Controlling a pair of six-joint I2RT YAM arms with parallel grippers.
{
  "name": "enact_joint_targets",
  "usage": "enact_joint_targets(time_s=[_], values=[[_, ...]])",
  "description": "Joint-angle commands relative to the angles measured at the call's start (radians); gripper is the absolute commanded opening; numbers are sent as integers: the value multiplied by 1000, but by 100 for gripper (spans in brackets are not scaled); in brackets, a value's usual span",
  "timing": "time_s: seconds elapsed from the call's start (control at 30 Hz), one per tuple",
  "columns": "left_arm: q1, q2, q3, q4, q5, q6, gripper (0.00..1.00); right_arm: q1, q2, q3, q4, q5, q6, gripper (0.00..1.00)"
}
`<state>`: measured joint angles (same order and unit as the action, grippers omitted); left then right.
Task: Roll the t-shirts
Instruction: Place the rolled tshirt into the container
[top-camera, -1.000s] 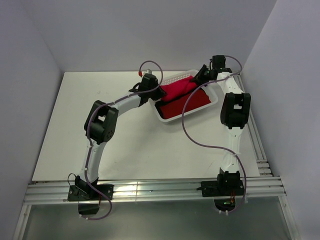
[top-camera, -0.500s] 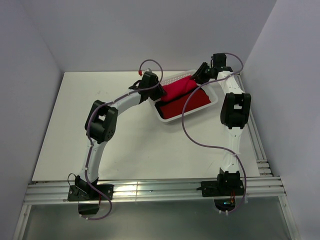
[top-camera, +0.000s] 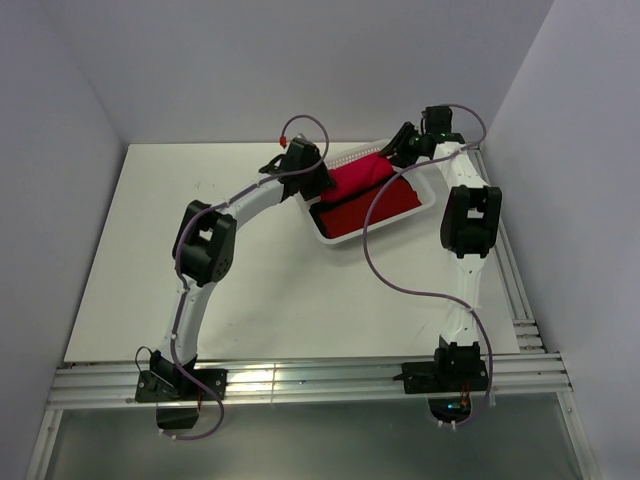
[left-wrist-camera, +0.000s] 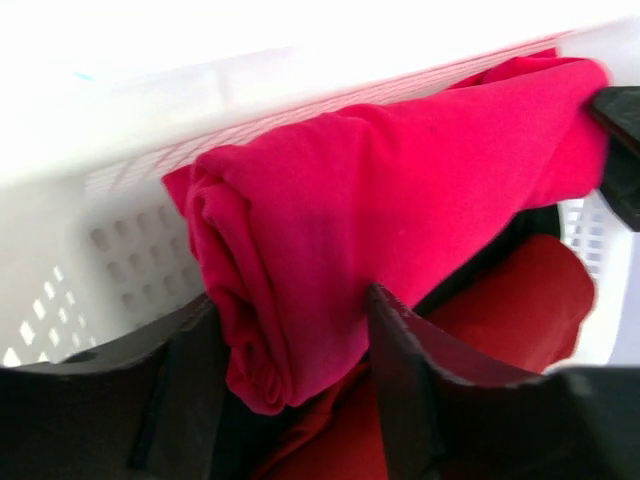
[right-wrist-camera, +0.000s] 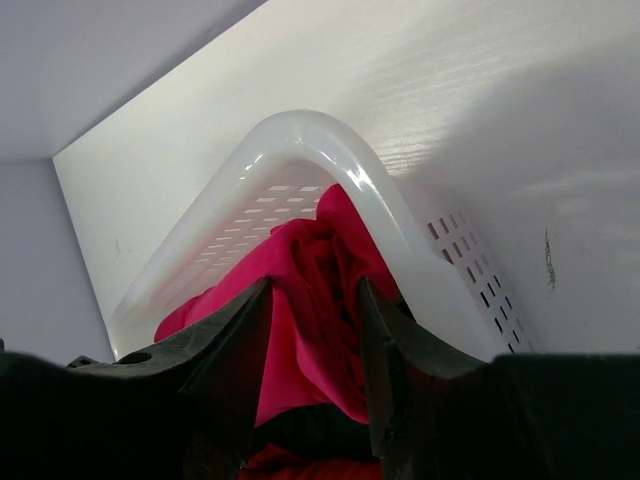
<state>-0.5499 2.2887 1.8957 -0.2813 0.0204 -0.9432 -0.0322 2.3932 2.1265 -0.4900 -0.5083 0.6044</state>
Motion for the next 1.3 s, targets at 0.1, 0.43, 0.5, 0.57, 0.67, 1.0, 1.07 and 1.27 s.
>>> enact_joint_targets(time_s=[0.1,0.43,0.5,0.57,0.67,1.0,1.07,1.27], values=[[2,40,138,-143,-66,26,56,-3,-48,42,19,40,-15,48],[-1,34,194,-239,-109,29,59,-3,-57,39,2,57,-29,52],[-1,23,194,-237,-111,34,60,-3,-58,38,-2,65,-34,52],[-2,18,203,-239,-105,38,60,-3,-65,32,-7,73,-41,54],[-2,12,230,-255,-108,46,61,-8,-72,33,-5,70,-43,56],[-1,-23,263,-318,-140,60,63,-8,-97,50,-22,88,-54,57],[2,-43,247,-315,-142,58,63,-11,-104,53,-24,93,-52,59],[7,-93,253,-318,-145,75,64,-26,-129,130,-59,106,-40,70]])
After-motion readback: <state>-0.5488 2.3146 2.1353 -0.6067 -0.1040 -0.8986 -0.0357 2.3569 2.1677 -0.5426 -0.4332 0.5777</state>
